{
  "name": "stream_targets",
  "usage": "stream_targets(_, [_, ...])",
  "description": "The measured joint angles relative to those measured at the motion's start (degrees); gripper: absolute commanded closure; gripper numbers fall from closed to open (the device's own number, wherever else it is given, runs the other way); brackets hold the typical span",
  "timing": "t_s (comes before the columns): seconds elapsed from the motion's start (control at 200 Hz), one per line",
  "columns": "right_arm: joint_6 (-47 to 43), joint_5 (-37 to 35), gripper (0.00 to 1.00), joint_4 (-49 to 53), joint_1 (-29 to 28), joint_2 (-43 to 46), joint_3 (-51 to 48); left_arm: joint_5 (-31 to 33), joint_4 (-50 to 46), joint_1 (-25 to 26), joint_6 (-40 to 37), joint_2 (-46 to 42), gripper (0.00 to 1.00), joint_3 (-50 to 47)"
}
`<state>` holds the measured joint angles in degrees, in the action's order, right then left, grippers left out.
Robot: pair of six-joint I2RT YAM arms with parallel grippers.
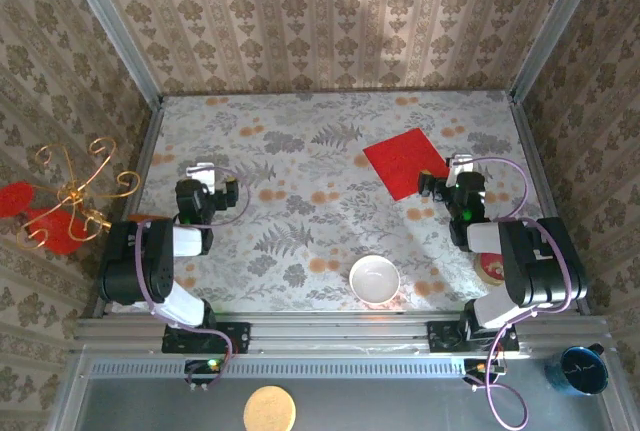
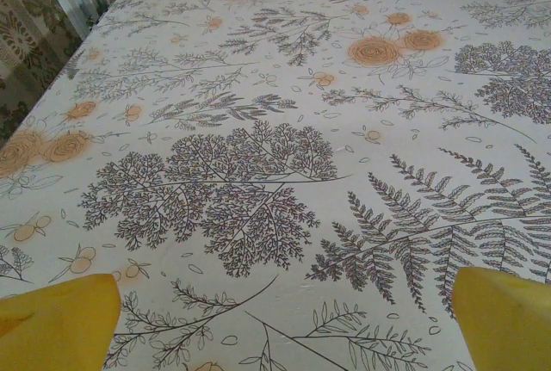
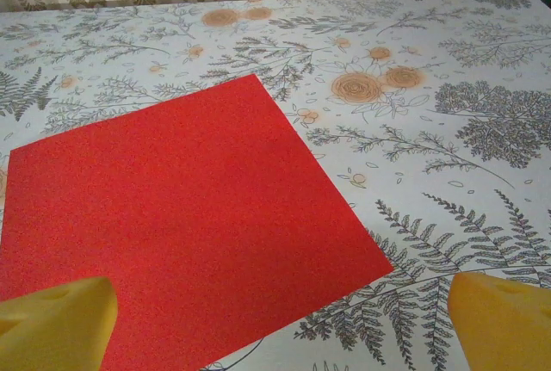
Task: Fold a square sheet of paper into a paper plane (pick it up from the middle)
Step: Move the square sheet of paper to the center of the table.
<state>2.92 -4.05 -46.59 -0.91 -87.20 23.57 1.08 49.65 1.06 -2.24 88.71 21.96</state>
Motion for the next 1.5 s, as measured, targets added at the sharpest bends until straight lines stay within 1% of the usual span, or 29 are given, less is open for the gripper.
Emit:
stream_targets(1.225, [0.02,-0.09,0.0,0.11,0.0,0.04,0.0,0.33,-0.11,0.0,0.0,-0.02,0.0,0.0])
stream_targets(1.296, [0.04,-0.44,0.0,3.56,0.0,1.46,0.57,1.16,-2.29,0.0,0.02,-1.11,0.0,0.37])
stream_targets(1.336, [0.04,-0.59,0.0,6.78,0.0,3.3,1.36,1.81,-5.22,0.09,0.02,-2.75,0.0,1.16])
stream_targets(1.396, [0.33,-1.05,0.0,12.2,0.0,7.52,3.32,3.06,-9.75,0.46,0.02,-5.79,0.0,3.02])
stream_targets(1.501, [2.56,-1.55,0.0,18.27,0.0,14.38,7.89,4.79,-17.09,1.77,0.79,-10.75,0.0,8.22])
